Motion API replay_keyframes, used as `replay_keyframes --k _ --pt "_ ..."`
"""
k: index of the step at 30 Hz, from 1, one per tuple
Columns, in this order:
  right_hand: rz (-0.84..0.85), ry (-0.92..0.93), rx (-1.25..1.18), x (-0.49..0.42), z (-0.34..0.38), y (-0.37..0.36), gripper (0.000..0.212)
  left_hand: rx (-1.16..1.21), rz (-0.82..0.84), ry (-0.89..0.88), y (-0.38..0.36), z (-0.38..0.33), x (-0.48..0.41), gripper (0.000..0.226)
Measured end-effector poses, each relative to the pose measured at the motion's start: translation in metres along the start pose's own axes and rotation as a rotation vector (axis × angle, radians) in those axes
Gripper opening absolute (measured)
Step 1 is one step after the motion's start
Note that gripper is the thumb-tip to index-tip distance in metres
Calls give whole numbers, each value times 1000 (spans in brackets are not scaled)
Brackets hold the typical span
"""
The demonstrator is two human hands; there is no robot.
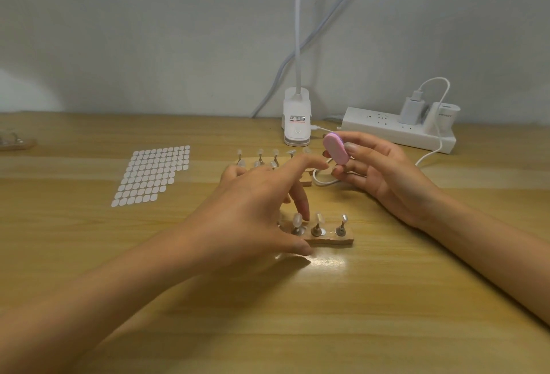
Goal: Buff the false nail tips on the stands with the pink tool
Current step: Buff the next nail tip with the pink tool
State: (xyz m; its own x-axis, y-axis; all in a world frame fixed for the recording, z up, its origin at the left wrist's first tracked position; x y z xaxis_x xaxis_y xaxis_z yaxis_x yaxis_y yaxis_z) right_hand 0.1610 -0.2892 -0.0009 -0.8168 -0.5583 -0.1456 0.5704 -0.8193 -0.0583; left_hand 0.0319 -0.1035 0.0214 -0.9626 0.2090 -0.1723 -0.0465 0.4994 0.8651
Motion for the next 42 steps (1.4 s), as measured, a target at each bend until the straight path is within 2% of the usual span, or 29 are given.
replay_keyframes --k 12,34,42 --pt "17 61 24 0 0 -1 34 -1 -150 -64 -20 -25 0 56" --pt "6 64 12 -2 -3 1 30 85 -136 15 -15 -16 1 58" --pt "4 69 5 -1 -2 0 37 107 -164 -36 -17 -17 4 56"
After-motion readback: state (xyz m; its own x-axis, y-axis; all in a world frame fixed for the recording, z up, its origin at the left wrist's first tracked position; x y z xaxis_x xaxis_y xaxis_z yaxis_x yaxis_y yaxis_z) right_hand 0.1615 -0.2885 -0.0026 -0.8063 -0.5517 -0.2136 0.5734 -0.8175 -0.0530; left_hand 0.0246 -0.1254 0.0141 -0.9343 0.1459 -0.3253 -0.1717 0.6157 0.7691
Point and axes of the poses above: each hand's wrist, its own x-axis away from the middle knuckle, its own y-axis out of the back of the hand, z = x × y, the point moved 1 cm from there along -x, towards the middle knuckle, and after that the axes turned 5 degrees about x, right-handed, at the moved point
